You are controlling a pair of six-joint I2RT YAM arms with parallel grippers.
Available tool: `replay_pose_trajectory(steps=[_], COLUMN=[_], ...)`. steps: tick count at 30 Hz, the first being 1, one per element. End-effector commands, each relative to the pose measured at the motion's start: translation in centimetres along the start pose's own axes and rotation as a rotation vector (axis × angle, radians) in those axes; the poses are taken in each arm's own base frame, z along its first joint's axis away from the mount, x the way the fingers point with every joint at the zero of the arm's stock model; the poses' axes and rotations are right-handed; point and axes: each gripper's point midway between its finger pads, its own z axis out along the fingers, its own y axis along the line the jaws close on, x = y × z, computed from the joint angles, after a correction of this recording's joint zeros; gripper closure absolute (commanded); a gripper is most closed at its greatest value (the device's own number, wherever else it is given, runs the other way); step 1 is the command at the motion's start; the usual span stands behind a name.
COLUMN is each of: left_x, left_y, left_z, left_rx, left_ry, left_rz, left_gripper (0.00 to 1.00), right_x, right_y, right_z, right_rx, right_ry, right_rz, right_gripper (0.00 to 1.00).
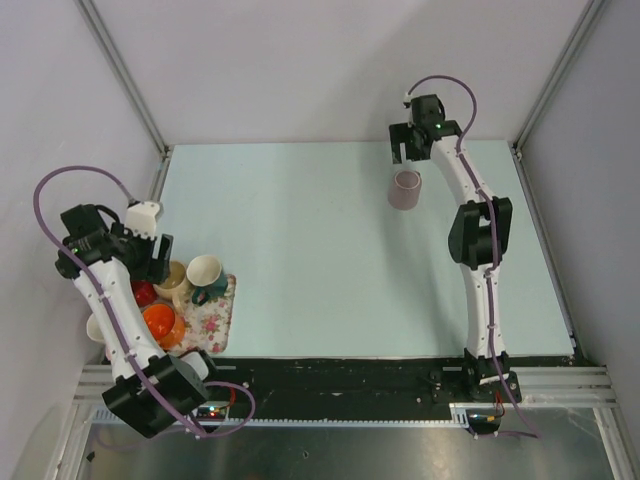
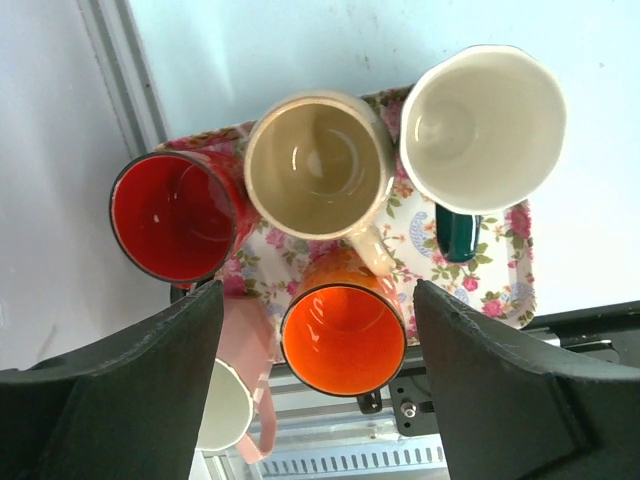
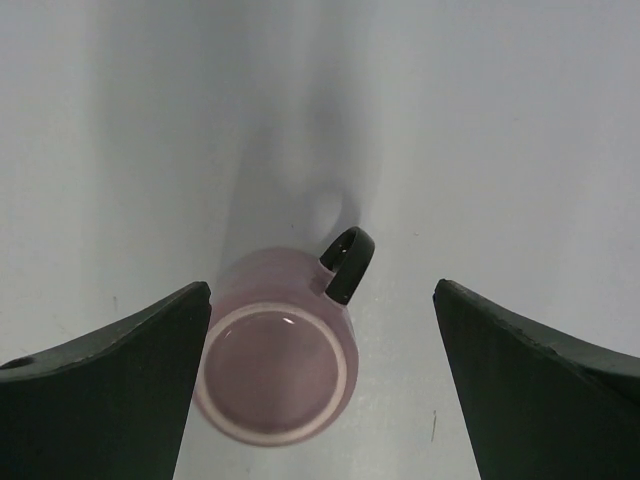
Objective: Turn the mug right side up
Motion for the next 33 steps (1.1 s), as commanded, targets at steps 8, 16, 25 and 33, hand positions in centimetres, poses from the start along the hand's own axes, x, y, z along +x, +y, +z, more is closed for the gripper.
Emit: replay_pose_trajectory(steps=[8,16,25,33], left_x=[-2.7,-4.4,-4.0,-3.6], left_y=[-2.6,-3.8,-4.3,-4.6], left_z=[-0.9,-0.9,-0.4,0.2], left_rx=[0.063,0.107,0.135,0.154], left_ry=[-0.085,-0.113,-0.108,-0.094], left_rz=[-0.019,0.049,0.082,0.102], left_gripper=[0.15,0.14,0.14,0.14], right_x=[3.8,11.1,13.2,8.4], right_y=[3.9,3.5,4.0,-2.5], right_z=[0.7,-3.0,-10.4,-12.6], right_rx=[-0.225,-0.171,-0.108,-0.001], right_ry=[0.105,0.359,0.457,0.252], right_rz=[-0.113,-0.055,-0.026,0.397], right_gripper=[0.23,0.42,0.03,0.01])
